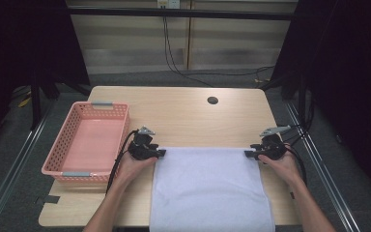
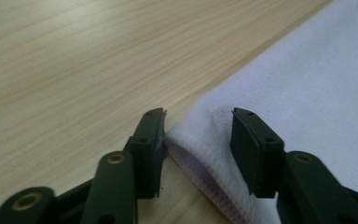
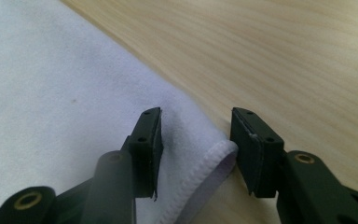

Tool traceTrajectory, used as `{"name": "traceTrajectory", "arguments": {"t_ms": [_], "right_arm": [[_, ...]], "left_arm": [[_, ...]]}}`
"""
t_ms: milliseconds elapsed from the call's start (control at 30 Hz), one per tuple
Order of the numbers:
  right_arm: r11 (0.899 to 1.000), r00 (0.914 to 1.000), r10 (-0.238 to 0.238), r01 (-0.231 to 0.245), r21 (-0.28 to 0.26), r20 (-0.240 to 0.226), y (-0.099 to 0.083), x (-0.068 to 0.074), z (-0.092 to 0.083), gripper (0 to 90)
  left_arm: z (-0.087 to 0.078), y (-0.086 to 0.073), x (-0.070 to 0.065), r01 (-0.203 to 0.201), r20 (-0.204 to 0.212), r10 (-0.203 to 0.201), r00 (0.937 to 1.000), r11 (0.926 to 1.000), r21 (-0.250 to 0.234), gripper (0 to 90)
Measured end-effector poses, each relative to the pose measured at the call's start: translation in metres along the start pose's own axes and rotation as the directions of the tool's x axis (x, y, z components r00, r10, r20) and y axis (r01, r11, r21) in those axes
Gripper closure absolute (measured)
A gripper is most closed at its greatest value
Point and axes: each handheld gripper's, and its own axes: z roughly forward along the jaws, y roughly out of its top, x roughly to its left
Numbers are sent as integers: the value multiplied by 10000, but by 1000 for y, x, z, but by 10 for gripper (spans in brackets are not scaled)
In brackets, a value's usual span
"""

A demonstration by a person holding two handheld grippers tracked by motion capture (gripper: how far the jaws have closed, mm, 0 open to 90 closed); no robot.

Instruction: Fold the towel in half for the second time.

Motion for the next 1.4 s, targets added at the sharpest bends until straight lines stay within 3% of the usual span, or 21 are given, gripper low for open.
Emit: {"name": "traceTrajectory", "arguments": {"t_ms": [100, 200, 233, 333, 433, 633, 933, 1033, 1267, 1300, 1367, 1400], "right_arm": [[9999, 9993, 160, -158, 66, -326, 0, 0, -1, 690], [9999, 9992, 115, -117, -42, -376, 2, 1, -5, 806], [9998, 9993, 148, -153, -160, -336, 3, 1, -9, 821], [9947, 9972, 494, -542, -878, -557, 8, -3, -20, 840], [9883, 9962, 555, -643, -1380, -672, 13, -7, -32, 842], [9740, 9940, 588, -773, -2128, -919, 27, -14, -48, 849], [9617, 9961, 574, -732, -2643, -669, 58, -25, -50, 852], [9571, 9961, 639, -783, -2789, -605, 67, -30, -49, 853], [9631, 9970, 774, -742, -2587, 21, 89, -37, -48, 855], [9582, 9968, 781, -708, -2772, 155, 97, -37, -52, 858], [9536, 9966, 794, -703, -2926, 196, 100, -38, -54, 858], [9445, 9965, 804, -695, -3212, 208, 107, -38, -61, 858]], "left_arm": [[-1, -1, -2, 49, 330, -45, 9994, 9999, -132, 769], [-5, 2, -3, 121, 518, -98, 9986, 9990, -430, 831], [-8, 4, -2, 313, 700, -272, 9972, 9978, -587, 836], [-18, 10, -3, 250, 891, -170, 9959, 9957, -896, 842], [-29, 17, -4, 297, 1075, -155, 9941, 9908, -1318, 843], [-45, 35, 1, 395, 1149, -181, 9932, 9815, -1872, 844], [-50, 68, 14, 120, 555, -4, 9985, 9778, -2091, 845], [-49, 76, 20, 245, 382, -165, 9991, 9753, -2194, 844], [-51, 98, 26, 334, -150, -385, 9991, 9659, -2568, 847], [-52, 101, 26, 301, -212, -369, 9991, 9652, -2599, 847], [-56, 105, 25, 340, -59, -374, 9993, 9555, -2930, 847], [-58, 106, 24, 187, -216, -262, 9994, 9558, -2934, 847]]}}
